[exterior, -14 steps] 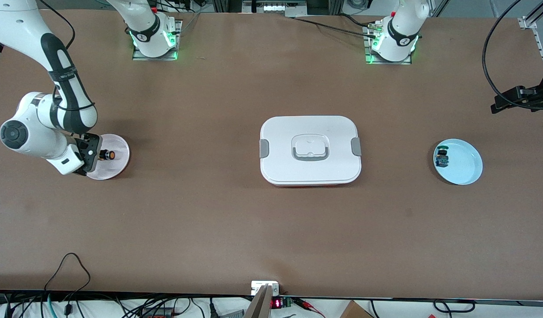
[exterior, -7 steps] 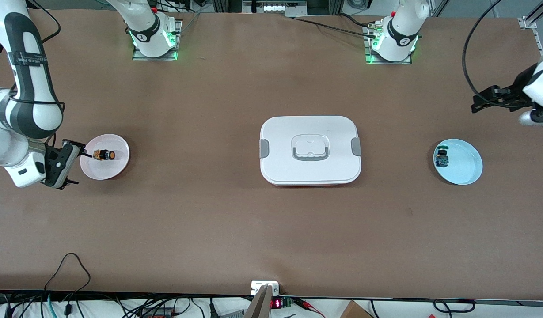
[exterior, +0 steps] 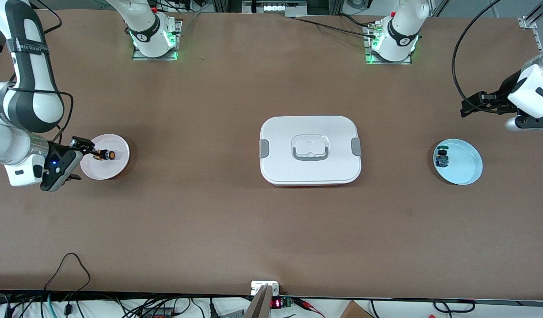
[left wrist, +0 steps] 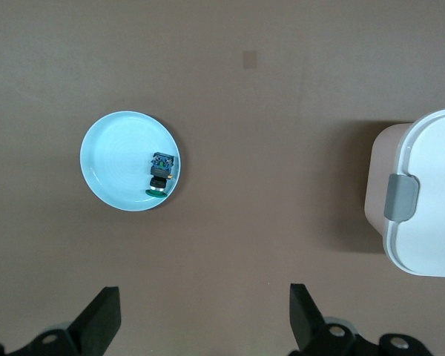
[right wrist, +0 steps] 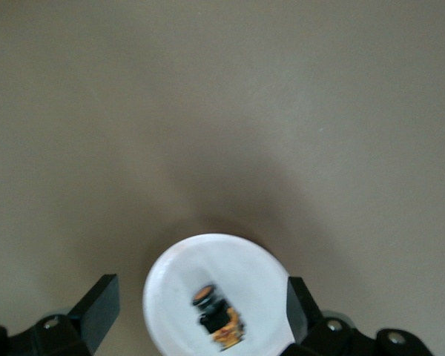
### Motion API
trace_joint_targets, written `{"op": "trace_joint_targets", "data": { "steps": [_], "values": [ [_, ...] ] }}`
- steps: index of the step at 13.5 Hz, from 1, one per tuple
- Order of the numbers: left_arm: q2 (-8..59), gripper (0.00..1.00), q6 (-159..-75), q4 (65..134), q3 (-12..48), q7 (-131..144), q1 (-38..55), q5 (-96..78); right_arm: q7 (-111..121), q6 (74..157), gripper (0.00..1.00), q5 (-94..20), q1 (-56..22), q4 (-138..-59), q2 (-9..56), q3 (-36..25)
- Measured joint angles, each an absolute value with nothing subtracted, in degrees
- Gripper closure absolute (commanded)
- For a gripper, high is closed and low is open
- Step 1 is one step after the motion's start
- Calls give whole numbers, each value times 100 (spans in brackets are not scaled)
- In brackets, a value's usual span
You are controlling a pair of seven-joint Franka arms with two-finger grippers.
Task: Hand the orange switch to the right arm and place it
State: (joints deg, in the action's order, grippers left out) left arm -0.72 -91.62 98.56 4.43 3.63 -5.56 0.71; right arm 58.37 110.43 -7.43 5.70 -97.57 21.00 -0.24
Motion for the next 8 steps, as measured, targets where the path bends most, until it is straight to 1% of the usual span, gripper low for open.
{"op": "trace_joint_targets", "data": {
  "steps": [2, 4, 8],
  "values": [
    [-71, 0, -9164, 9856, 433, 363, -580, 71, 4902, 10300, 0, -566, 375, -9387, 2026, -23],
    [-64, 0, -9164, 9856, 432, 363, -588, 71, 4001, 9715, 0, -295, 127, -9043, 1936, -20],
    [-58, 0, -9165, 9856, 412, 363, -592, 72, 2499, 8580, 0, -170, -290, -8331, 1826, -24]
  ]
}}
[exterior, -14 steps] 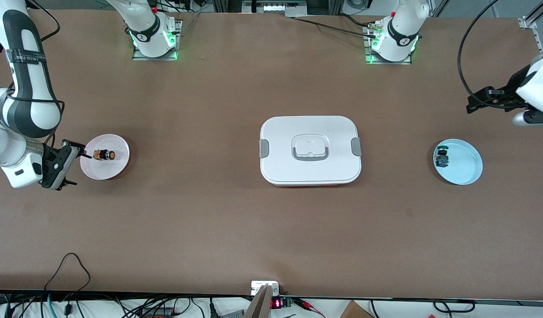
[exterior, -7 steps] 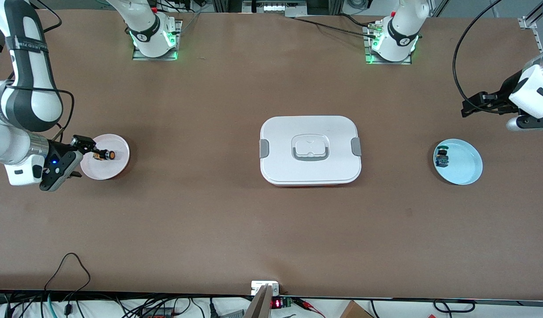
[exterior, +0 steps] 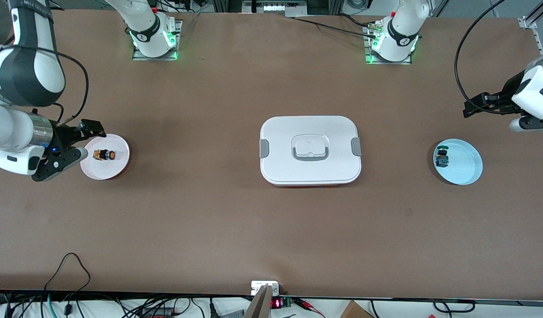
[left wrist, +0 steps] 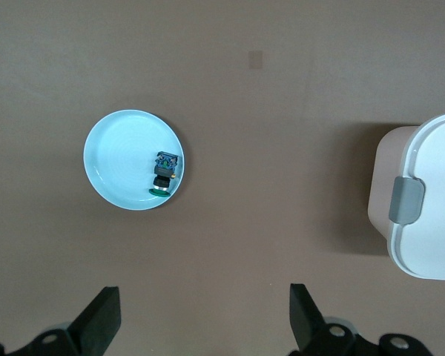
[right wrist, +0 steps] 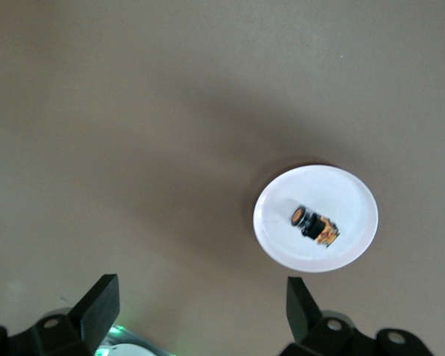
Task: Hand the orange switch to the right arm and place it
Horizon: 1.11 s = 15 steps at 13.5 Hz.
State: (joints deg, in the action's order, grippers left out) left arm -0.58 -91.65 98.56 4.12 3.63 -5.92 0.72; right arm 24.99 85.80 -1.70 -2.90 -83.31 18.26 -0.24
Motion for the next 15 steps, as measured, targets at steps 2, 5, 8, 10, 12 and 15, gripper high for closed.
{"op": "trace_joint_targets", "data": {
  "steps": [2, 5, 8, 10, 12, 15],
  "values": [
    [-58, 0, -9168, 9856, 390, 363, -608, 72, 2140, 8280, 0, 83, -487, -8048, 1756, -23],
    [-58, 0, -9178, 9856, 383, 363, -628, 71, 2016, 8389, 0, 1006, -671, -7940, 1707, -29],
    [-58, 0, -9189, 9855, 383, 363, -672, 71, 1591, 7983, 0, 455, -347, -7923, 1498, -125],
    [-58, 0, -9191, 9855, 382, 363, -684, 72, 426, 7923, 0, 34, -159, -7915, 1287, -130],
    [-58, 0, -9191, 9855, 382, 363, -686, 72, -703, 7964, 0, -40, -221, -7902, 1207, -48],
    [-58, 0, -9194, 9855, 383, 363, -688, 72, -1139, 8031, 0, -21, -274, -7948, 1231, -12]
  ]
}}
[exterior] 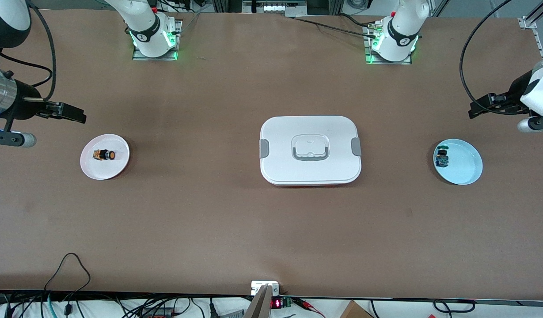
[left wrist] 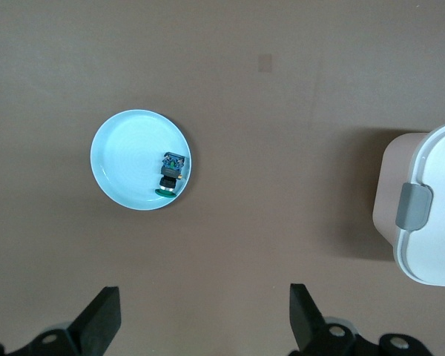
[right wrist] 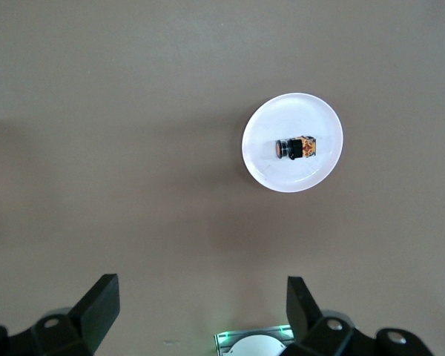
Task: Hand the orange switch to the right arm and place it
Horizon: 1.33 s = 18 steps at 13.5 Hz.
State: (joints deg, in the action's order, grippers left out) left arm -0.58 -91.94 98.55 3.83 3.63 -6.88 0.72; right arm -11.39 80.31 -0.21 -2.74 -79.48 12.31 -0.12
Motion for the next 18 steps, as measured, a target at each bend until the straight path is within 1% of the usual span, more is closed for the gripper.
{"op": "trace_joint_targets", "data": {
  "steps": [2, 5, 12, 14, 16, 18],
  "values": [
    [-58, 0, -9198, 9855, 383, 363, -690, 72, -808, 8282, 0, 15, -80, -8060, 1279, -33],
    [-57, 0, -9199, 9855, 382, 363, -721, 72, -255, 8408, 0, 302, 103, -8106, 1326, -63],
    [-20, 0, -9202, 9853, 383, 363, -742, 72, -173, 8819, 0, 388, 16, -8142, 1275, -47],
    [-21, 0, -9216, 9831, 383, 363, -742, 72, -144, 9121, 0, 389, 14, -8381, 1156, -47],
    [-20, 0, -9224, 9805, 383, 363, -742, 71, -140, 9393, 0, 389, 11, -8795, 892, -47],
    [-21, 0, -9227, 9749, 383, 363, -742, 71, -140, 9448, 0, 389, 15, -9121, 626, -49]
  ]
}}
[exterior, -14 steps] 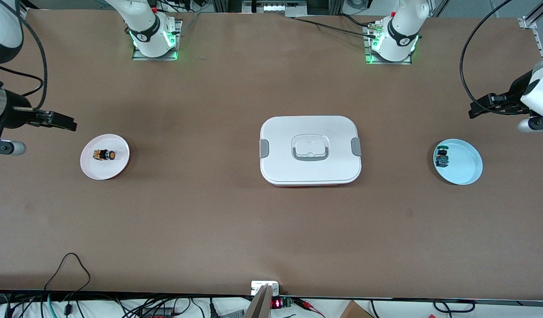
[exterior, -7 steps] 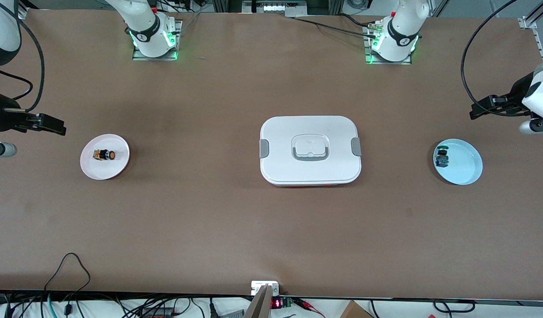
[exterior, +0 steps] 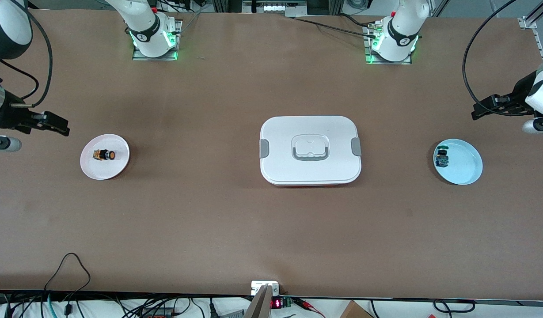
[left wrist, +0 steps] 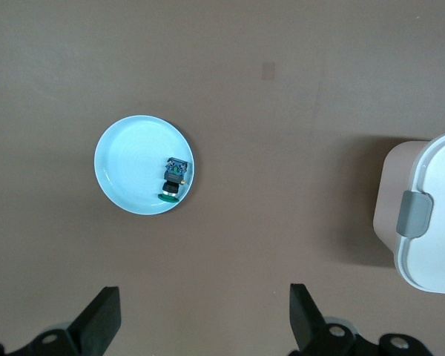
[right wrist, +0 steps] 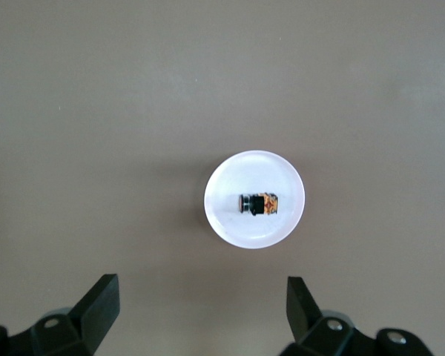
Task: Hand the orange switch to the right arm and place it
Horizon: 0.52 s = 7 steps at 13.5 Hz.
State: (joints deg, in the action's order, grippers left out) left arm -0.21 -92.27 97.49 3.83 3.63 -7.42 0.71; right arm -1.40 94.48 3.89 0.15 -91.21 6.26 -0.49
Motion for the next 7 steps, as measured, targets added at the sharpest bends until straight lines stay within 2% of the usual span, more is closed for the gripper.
{"op": "trace_joint_targets", "data": {
  "steps": [7],
  "values": [
    [-20, 0, -9227, 9716, 384, 363, -742, 71, 84, 9228, 0, 387, 76, -9276, 456, -61]
  ]
}}
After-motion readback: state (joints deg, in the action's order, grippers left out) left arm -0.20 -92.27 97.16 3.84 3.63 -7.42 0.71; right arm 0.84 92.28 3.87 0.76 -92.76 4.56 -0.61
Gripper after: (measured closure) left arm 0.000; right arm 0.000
